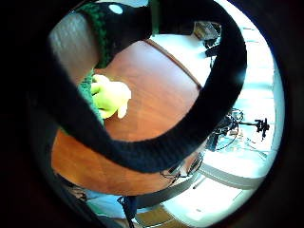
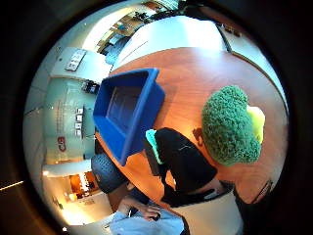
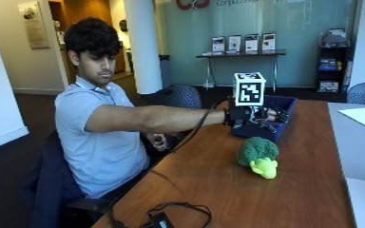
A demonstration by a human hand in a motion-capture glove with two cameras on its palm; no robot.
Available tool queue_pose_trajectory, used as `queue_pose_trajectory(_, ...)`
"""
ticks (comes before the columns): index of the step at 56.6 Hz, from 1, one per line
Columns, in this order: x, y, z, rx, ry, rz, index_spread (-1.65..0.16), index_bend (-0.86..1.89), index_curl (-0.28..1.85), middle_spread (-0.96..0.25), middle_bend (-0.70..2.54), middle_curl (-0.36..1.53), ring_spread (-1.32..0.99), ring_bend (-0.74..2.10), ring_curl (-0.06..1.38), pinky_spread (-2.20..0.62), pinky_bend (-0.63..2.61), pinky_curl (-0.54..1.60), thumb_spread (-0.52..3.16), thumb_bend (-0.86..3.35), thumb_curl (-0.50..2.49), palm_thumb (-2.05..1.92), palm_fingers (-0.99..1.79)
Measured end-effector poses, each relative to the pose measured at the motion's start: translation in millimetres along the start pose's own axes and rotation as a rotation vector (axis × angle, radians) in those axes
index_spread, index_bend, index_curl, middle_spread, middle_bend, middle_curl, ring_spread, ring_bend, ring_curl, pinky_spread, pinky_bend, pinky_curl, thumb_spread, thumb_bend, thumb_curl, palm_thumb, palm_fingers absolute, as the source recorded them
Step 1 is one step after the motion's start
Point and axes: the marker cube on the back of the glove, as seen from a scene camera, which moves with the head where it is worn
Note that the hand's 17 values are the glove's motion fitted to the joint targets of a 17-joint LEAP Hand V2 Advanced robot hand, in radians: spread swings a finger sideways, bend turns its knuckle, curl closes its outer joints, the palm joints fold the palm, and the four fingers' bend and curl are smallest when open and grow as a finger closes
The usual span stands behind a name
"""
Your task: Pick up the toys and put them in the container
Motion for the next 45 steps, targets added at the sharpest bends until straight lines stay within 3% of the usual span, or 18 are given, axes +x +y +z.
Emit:
queue_pose_trajectory(7,-0.2,1.5,-4.8,0.009,-0.028,0.012,-0.23,0.18,0.08,-0.01,0.13,0.04,-0.01,0.17,0.02,0.07,0.8,0.22,0.85,-0.04,0.04,-0.06,-0.04)
queue_pose_trajectory(15,4.2,4.9,-10.0,0.014,-0.029,0.022,-0.29,0.18,0.14,-0.01,0.14,0.08,-0.02,0.19,0.06,0.09,0.87,0.26,1.1,-0.05,0.08,-0.07,-0.08)
queue_pose_trajectory(31,0.6,6.2,7.4,-0.029,-0.055,0.033,-0.32,0.17,0.21,-0.01,0.14,0.14,-0.02,0.19,0.11,0.1,0.89,0.29,1.25,-0.05,0.13,-0.08,-0.11)
queue_pose_trajectory(45,-7.1,-1.0,90.9,-0.29,-0.062,0.084,-0.34,0.17,0.25,-0.01,0.12,0.16,-0.02,0.15,0.13,0.11,0.97,0.32,1.31,0.0,0.18,0.01,-0.16)
